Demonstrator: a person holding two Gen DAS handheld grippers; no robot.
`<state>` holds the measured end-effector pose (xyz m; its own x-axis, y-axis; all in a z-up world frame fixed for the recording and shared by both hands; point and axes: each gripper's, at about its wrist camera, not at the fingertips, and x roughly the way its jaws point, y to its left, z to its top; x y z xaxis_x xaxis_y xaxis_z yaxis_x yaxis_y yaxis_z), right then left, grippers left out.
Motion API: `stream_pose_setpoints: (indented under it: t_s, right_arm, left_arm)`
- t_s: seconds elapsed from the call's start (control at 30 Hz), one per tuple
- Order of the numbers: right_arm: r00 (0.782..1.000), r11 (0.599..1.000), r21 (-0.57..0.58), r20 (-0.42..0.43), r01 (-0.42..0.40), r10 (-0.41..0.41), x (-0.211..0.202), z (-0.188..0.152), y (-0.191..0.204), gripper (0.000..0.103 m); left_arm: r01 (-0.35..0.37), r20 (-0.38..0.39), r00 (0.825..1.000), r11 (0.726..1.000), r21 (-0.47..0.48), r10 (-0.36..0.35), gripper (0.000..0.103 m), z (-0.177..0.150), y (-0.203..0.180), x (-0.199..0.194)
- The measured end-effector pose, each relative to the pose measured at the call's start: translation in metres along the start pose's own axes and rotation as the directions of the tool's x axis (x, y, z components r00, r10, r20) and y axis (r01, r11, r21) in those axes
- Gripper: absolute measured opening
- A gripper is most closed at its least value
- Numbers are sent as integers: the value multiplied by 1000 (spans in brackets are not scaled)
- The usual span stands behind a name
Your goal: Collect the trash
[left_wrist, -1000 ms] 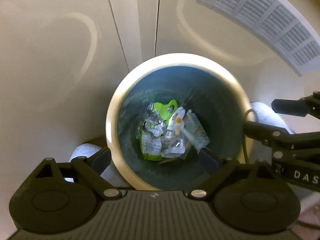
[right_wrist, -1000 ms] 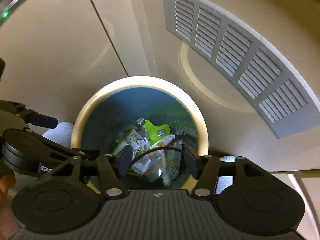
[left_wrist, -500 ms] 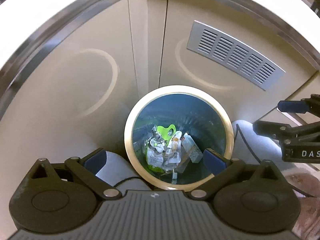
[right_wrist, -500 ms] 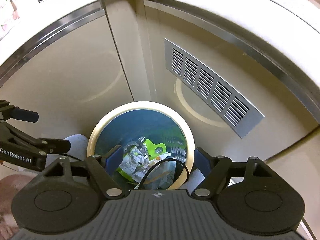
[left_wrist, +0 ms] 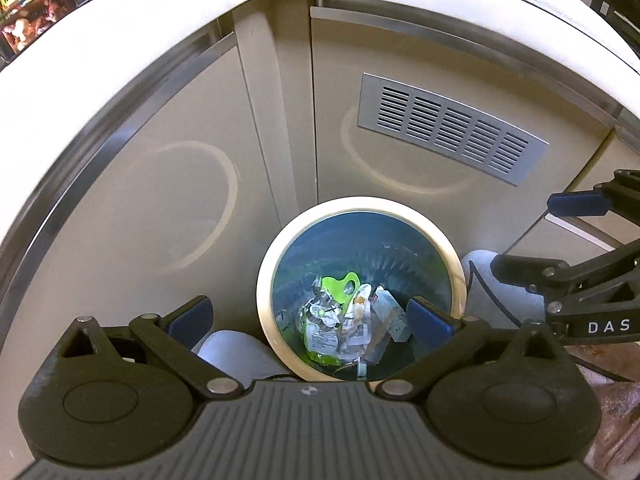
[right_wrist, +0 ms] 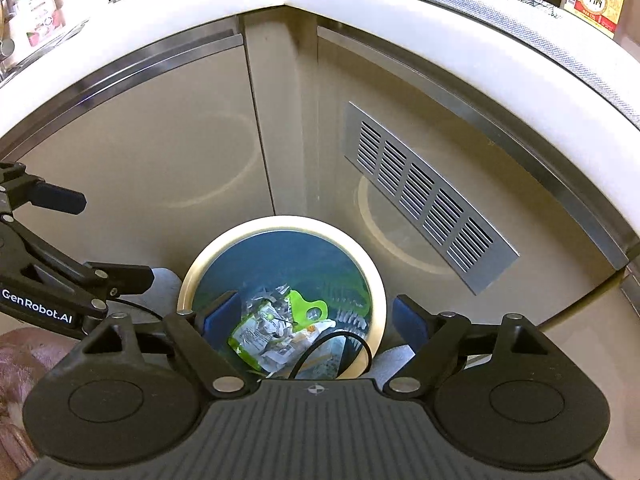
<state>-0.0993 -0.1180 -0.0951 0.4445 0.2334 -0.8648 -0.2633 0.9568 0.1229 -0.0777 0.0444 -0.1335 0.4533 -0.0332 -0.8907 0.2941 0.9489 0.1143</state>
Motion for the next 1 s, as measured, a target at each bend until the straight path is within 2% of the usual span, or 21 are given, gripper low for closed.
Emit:
stream_pose_setpoints:
  t_s: [0.17,0.37,0.5,0.67,0.8,0.9,1.0]
  right_arm:
    - [1000,1000,-3,23,10,-10,-4,-1,2,85]
    - [994,999,-32,105,18,-14,-24,6,1,85]
    - [984,999,-40,180,18,-11,-47,25,-10,86]
    - [947,997,-25,315,68,-56,-83,55,-30,89]
    - [899,991,-15,422,133,-114,-104,78,-44,93]
    - [872,984,9,463,177,-161,-106,96,-58,93]
    - [855,982,54,485,184,-186,-106,105,-75,93]
  left_arm:
    - [-8,22,1000,1000,-3,8,103,0,0,-4]
    - [-41,89,995,999,-9,42,103,7,3,-25]
    - [-12,147,989,998,-65,22,103,24,13,-49]
    - [-8,252,967,994,-109,35,103,59,19,-84]
    - [-7,335,941,991,-137,53,103,88,17,-108]
    - [7,383,922,990,-141,48,103,114,14,-121]
    - [-11,438,896,991,-134,69,103,147,8,-131]
